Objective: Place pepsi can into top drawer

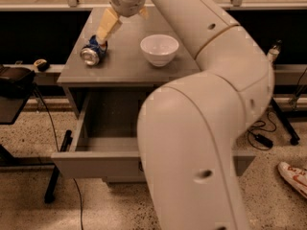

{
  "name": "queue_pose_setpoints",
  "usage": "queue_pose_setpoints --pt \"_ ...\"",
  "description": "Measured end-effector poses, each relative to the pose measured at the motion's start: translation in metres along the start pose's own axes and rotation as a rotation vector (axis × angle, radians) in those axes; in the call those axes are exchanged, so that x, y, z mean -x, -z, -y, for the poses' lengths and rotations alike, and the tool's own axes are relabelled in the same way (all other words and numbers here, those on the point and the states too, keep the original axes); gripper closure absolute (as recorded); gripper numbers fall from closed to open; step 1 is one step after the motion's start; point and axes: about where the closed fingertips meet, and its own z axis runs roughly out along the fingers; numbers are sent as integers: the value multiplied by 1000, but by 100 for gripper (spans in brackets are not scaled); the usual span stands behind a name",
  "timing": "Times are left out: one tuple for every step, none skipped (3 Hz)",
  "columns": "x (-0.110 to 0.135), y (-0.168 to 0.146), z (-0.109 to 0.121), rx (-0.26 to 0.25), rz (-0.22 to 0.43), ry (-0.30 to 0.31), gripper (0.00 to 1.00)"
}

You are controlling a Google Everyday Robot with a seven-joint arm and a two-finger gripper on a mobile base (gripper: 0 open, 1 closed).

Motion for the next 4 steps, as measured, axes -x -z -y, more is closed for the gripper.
queue_pose_setpoints --pt "15 -55 -12 58 -39 -192 0" --pt "40 -93 -29 124 -19 -318 0" --pt "65 -99 -47 167 22 -345 0" --pt "79 -108 -68 201 24 -341 0"
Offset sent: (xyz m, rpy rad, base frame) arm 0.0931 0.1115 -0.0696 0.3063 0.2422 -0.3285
